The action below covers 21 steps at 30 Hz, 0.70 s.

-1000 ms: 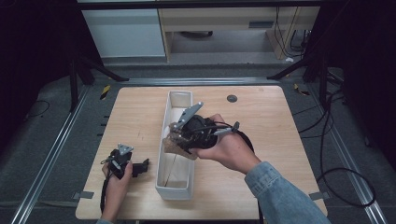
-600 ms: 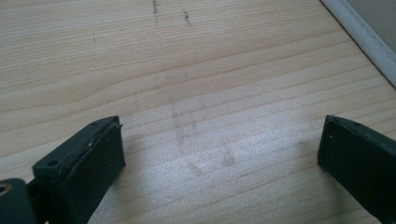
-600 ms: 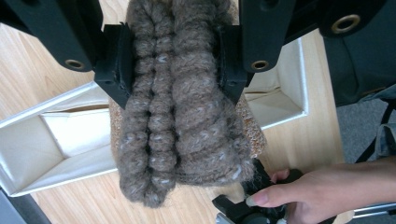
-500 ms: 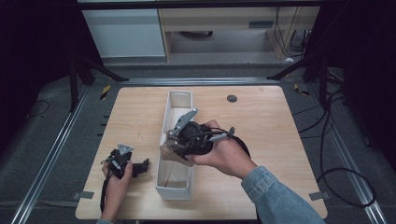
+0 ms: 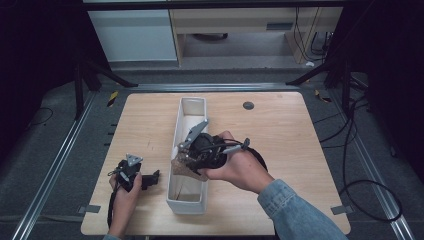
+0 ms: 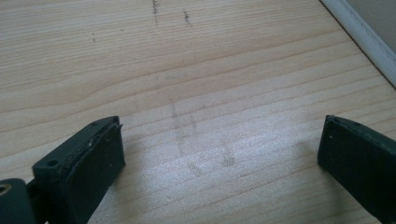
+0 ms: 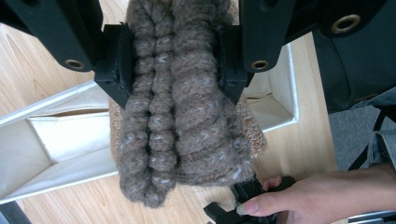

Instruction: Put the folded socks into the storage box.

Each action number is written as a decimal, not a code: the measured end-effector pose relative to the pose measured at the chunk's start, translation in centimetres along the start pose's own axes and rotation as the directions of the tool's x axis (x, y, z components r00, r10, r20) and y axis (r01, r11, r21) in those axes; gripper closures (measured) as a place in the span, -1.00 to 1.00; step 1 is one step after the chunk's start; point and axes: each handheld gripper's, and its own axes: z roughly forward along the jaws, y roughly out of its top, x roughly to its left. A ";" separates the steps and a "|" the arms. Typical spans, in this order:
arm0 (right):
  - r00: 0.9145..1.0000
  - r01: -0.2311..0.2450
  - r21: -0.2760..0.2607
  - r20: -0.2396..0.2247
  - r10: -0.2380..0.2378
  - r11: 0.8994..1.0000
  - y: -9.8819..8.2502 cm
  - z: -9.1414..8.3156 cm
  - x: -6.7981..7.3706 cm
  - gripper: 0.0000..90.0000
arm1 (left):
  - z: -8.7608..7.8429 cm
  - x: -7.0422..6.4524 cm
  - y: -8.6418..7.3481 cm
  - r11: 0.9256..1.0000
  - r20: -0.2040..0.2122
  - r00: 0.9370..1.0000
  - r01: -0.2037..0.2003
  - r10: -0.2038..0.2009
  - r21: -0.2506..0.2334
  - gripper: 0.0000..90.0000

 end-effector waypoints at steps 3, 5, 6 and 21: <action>1.000 0.001 0.004 -0.002 -0.001 1.000 0.1 0.1 0.1 0.24 | 0.0 0.0 0.0 1.000 0.000 1.000 0.000 0.000 0.000 -1.00; 1.000 0.004 0.008 -0.005 -0.004 1.000 0.1 0.2 0.1 0.24 | 0.0 0.0 0.0 1.000 0.000 1.000 -0.001 0.001 0.000 -1.00; 1.000 0.005 0.011 -0.006 -0.005 1.000 0.1 0.3 0.1 0.24 | 0.0 0.0 0.0 1.000 0.000 1.000 0.000 0.000 0.000 -1.00; 0.999 0.006 0.053 -0.041 -0.004 0.999 -0.1 2.1 0.9 0.25 | 0.0 0.0 0.0 1.000 0.003 1.000 -0.003 0.003 0.001 -1.00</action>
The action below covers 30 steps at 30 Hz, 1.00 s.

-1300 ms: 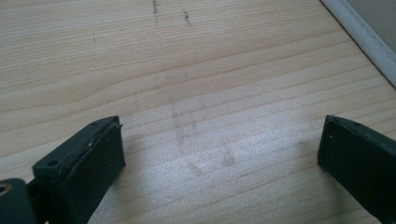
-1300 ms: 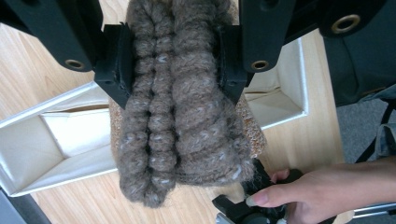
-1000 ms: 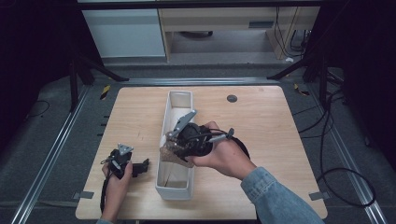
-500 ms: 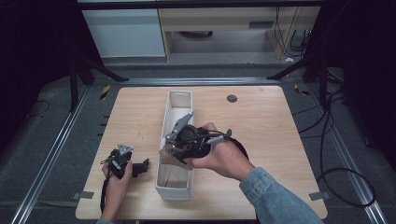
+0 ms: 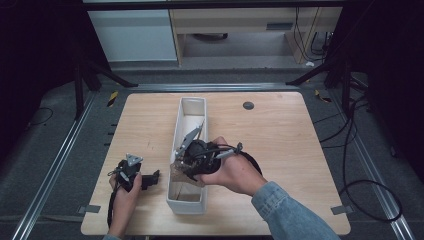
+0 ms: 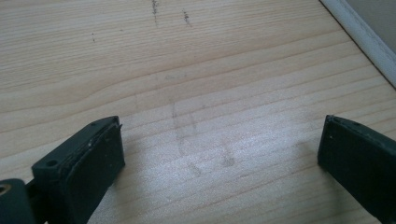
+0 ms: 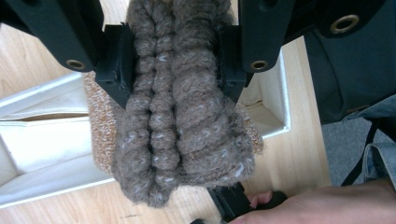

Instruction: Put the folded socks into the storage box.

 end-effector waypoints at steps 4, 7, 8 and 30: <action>1.000 0.008 0.013 -0.004 -0.008 1.000 0.0 0.3 0.2 0.26 | 0.0 0.0 0.0 1.000 0.000 1.000 0.000 0.000 0.000 -1.00; 1.000 0.013 0.019 -0.009 -0.013 1.000 -0.1 0.8 0.5 0.26 | 0.0 0.0 0.0 1.000 0.001 1.000 0.000 0.000 0.000 -1.00; 1.000 0.013 0.019 -0.009 -0.013 1.000 -0.1 0.8 0.5 0.26 | 0.0 0.0 0.0 1.000 0.001 1.000 0.000 0.000 0.000 -1.00; 1.000 0.018 0.051 -0.025 -0.016 0.999 -0.2 3.0 0.8 0.27 | 0.0 0.1 0.0 1.000 0.005 1.000 -0.005 0.005 0.002 -1.00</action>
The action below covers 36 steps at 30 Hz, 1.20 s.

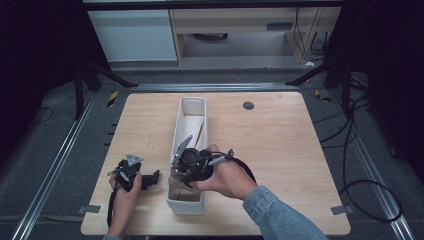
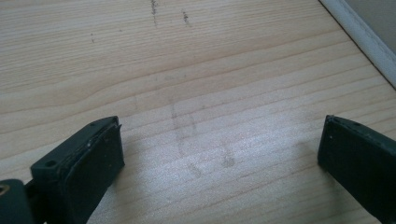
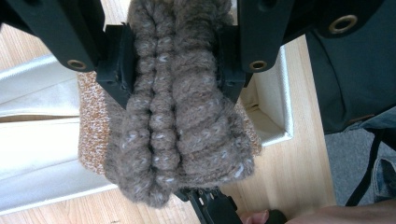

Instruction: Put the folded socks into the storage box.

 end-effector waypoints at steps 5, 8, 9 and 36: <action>1.000 -0.001 0.001 0.001 0.001 1.000 -0.1 0.4 0.2 0.26 | 0.0 0.0 0.0 1.000 0.000 1.000 0.002 -0.002 -0.002 -1.00; 1.000 -0.003 0.010 0.004 0.003 1.000 -0.3 1.0 0.3 0.26 | 0.0 0.0 0.0 1.000 0.001 1.000 0.000 0.000 -0.002 -1.00; 1.000 -0.003 0.010 0.004 0.003 1.000 -0.3 1.0 0.3 0.26 | 0.0 0.0 0.0 1.000 0.001 1.000 0.000 0.000 -0.002 -1.00; 0.999 -0.042 -0.006 -0.008 0.042 0.999 -1.5 2.5 0.1 0.08 | 0.0 0.1 0.0 1.000 0.003 1.000 -0.002 0.002 -0.001 -1.00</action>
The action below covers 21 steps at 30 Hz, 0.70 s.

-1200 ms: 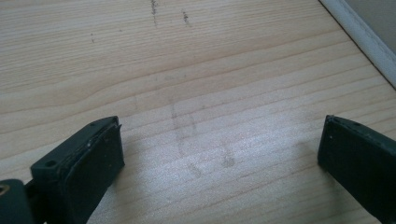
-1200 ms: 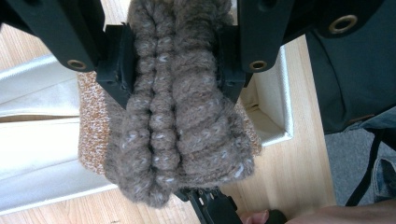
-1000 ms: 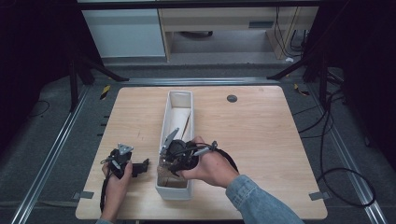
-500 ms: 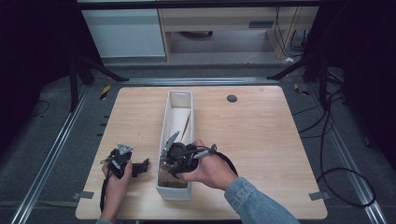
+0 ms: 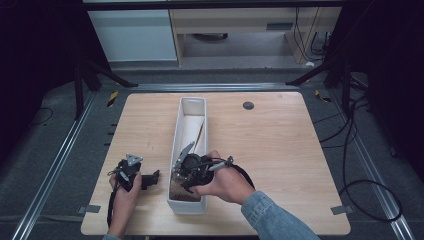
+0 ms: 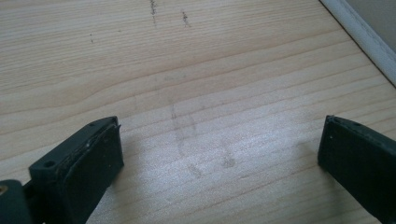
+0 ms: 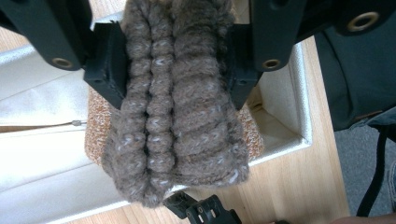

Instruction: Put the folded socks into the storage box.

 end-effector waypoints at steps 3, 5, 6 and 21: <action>1.000 -0.006 -0.008 0.001 0.006 1.000 -0.1 -0.1 0.0 0.00 | 0.0 0.0 0.0 1.000 0.000 1.000 0.000 0.000 0.000 -1.00; 1.000 -0.021 -0.017 0.002 0.021 1.000 -0.2 -0.5 -0.1 -0.06 | 0.0 0.0 0.0 1.000 0.000 1.000 0.000 0.000 0.001 -1.00; 1.000 -0.027 -0.022 0.000 0.027 0.999 -0.2 -0.8 -0.1 -0.08 | 0.0 0.0 0.0 1.000 0.000 1.000 -0.001 0.001 0.001 -1.00; 0.998 -0.065 -0.075 -0.012 0.064 0.995 -0.6 -2.7 -0.9 -0.23 | 0.0 0.0 0.0 1.000 0.000 1.000 -0.001 0.001 0.001 -1.00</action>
